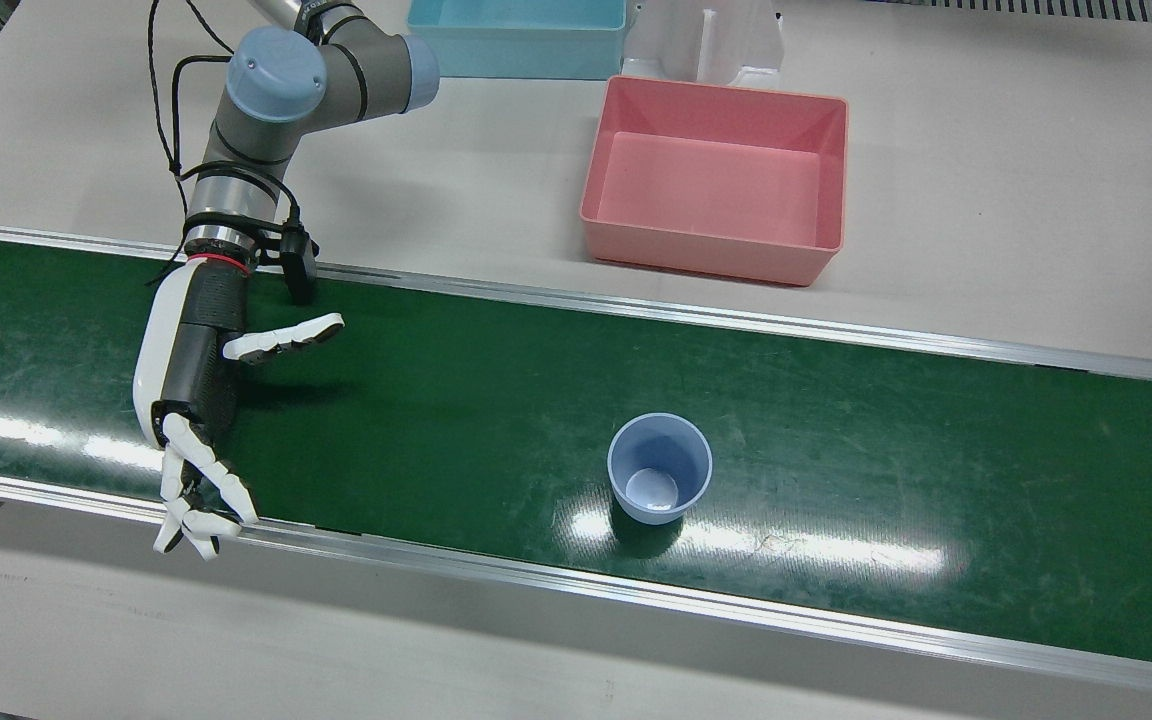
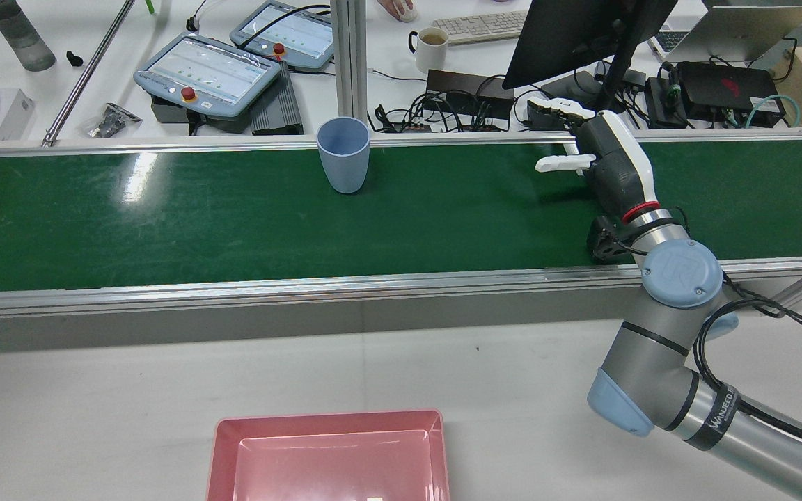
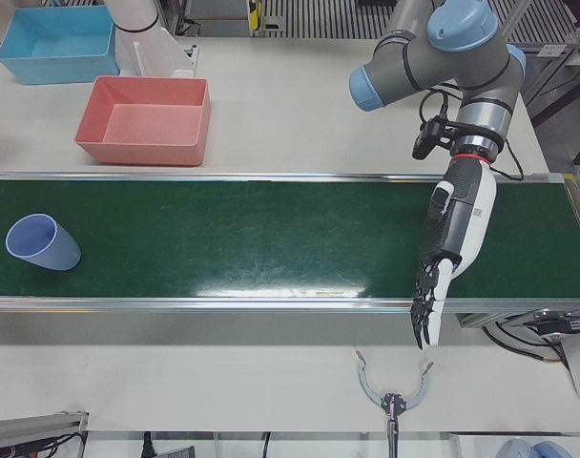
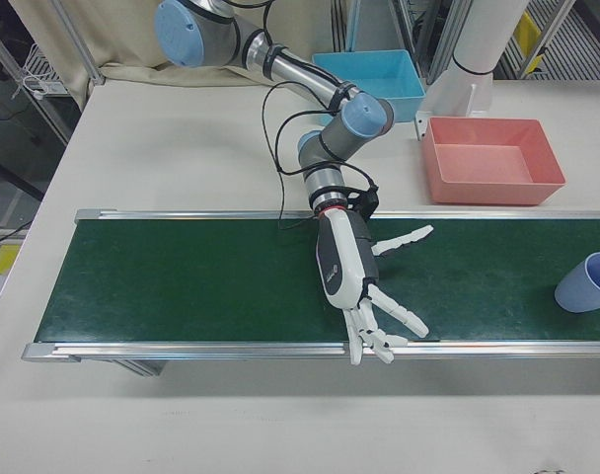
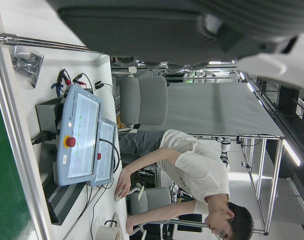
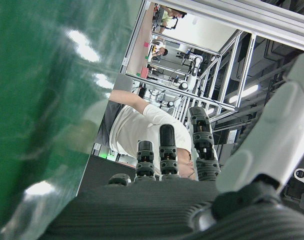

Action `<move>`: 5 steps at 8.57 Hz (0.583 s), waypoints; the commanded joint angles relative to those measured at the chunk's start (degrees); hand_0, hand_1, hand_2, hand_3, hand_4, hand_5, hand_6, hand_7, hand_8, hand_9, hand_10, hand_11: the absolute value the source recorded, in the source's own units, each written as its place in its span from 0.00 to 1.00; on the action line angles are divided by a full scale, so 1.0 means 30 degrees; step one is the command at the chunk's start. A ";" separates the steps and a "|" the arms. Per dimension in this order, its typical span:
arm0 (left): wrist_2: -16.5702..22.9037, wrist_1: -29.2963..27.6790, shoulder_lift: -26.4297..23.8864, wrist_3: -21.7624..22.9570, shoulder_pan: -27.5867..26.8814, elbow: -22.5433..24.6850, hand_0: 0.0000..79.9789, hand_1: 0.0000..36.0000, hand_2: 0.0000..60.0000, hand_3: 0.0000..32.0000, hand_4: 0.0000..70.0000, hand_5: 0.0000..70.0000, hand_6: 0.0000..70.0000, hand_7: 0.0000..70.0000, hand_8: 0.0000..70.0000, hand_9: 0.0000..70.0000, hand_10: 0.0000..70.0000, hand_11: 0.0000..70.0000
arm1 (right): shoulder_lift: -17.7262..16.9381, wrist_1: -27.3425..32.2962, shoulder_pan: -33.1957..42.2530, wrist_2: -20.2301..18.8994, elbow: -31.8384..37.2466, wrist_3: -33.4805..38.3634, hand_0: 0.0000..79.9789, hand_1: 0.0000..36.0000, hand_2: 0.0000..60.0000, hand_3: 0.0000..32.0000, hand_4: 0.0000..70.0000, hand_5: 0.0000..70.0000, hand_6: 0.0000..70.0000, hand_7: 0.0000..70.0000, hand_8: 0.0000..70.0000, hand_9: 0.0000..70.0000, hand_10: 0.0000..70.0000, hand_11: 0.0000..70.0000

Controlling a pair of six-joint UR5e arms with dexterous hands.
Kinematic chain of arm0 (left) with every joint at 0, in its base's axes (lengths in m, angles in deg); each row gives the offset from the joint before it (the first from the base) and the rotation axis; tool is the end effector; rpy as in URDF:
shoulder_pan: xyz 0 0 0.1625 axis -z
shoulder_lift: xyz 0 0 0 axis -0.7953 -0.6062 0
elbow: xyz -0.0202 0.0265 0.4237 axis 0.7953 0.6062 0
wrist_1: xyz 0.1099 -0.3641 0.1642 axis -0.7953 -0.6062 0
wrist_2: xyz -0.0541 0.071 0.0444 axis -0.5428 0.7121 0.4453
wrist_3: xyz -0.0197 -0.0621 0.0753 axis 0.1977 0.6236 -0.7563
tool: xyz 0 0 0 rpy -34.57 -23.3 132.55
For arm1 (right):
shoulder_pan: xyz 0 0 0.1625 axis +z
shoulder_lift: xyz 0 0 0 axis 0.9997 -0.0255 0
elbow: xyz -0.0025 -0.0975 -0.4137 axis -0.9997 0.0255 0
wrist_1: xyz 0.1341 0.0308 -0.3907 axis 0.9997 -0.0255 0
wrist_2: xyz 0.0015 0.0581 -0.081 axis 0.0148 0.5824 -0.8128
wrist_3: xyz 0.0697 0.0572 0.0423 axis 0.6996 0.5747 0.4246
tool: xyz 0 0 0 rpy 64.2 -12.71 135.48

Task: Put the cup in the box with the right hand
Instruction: 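Hold the right hand still as the blue cup rides into it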

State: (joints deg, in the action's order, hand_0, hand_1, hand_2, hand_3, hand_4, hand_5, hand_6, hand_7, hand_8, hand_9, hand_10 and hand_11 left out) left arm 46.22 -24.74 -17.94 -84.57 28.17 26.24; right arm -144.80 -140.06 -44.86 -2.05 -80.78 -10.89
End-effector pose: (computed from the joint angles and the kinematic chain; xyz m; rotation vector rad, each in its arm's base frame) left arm -0.0168 -0.5844 0.5356 -0.3973 2.0918 -1.8993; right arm -0.2882 -0.5502 0.4375 0.2080 -2.2163 1.8837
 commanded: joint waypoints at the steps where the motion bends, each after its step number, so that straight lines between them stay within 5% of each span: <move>1: -0.0019 0.0000 0.0000 0.0000 0.0000 0.0000 0.00 0.00 0.00 0.00 0.00 0.00 0.00 0.00 0.00 0.00 0.00 0.00 | 0.0012 0.0029 0.0000 0.0020 0.0318 0.0010 0.57 0.00 0.00 0.00 0.26 0.03 0.11 0.56 0.12 0.27 0.00 0.00; 5: -0.0019 0.0000 0.0000 0.0000 0.0000 0.0029 0.00 0.00 0.00 0.00 0.00 0.00 0.00 0.00 0.00 0.00 0.00 0.00 | 0.0129 0.0000 0.0000 0.0020 0.0289 0.0010 0.57 0.00 0.00 0.00 0.25 0.03 0.11 0.55 0.12 0.27 0.00 0.00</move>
State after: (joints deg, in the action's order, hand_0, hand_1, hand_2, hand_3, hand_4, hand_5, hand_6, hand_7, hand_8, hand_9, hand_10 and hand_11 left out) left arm 46.20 -24.73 -17.94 -84.57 28.17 26.29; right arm -144.67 -139.97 -44.86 -1.93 -79.91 -10.86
